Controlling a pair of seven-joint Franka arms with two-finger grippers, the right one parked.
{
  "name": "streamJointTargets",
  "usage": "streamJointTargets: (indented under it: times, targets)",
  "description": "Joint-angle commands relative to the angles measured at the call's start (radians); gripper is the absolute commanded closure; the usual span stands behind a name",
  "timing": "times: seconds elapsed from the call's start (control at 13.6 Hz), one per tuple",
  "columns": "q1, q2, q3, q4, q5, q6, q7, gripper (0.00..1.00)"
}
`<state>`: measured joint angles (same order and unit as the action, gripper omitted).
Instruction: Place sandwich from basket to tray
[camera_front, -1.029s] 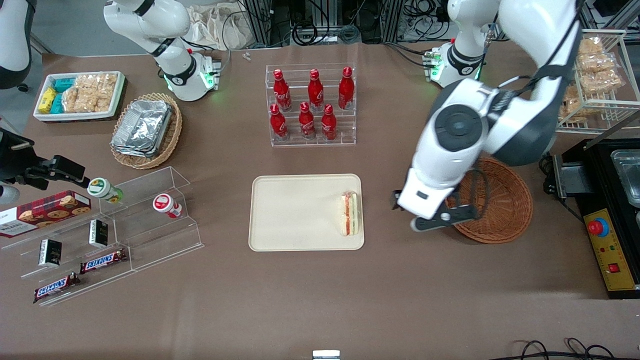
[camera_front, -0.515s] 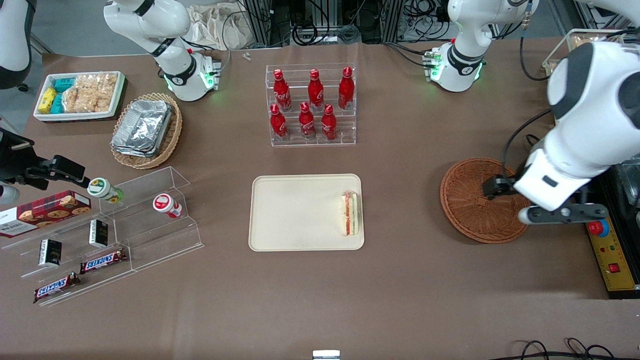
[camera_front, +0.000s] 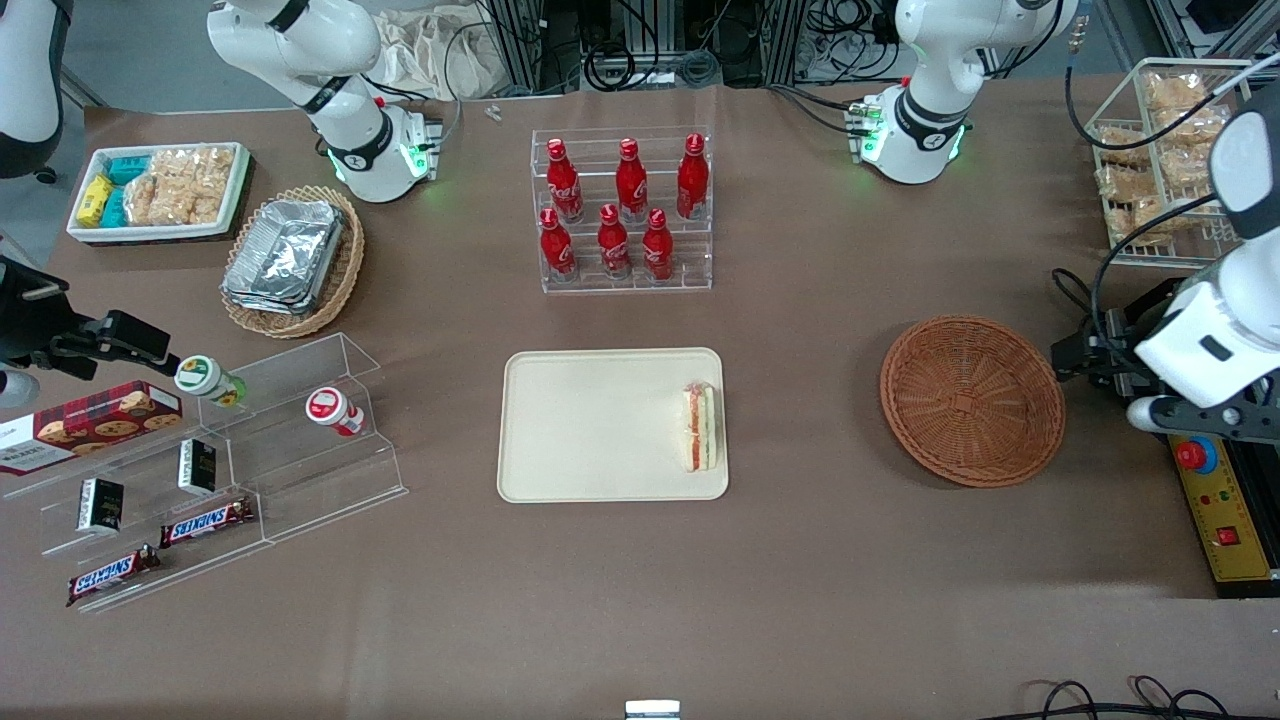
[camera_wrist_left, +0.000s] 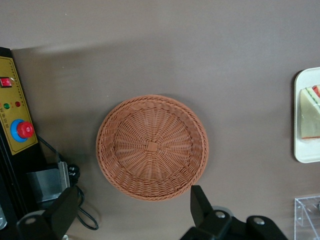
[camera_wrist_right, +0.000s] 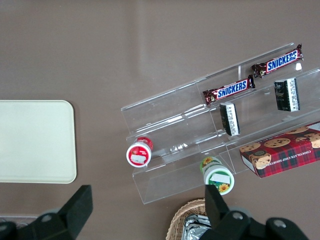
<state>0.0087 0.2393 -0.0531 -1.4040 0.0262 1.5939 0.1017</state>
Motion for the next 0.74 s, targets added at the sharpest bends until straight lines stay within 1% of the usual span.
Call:
streamJointTargets:
  times: [0.0,0.22,0.66]
  targets:
    - [-0.009,-0.044,0.021,-0.055,-0.025,0.018,0.039,0.0]
    - [-0.01,-0.13,0.021,-0.208,-0.025,0.127,0.039,0.0]
    - [-0.012,-0.13,0.019,-0.207,-0.012,0.109,0.032,0.0]
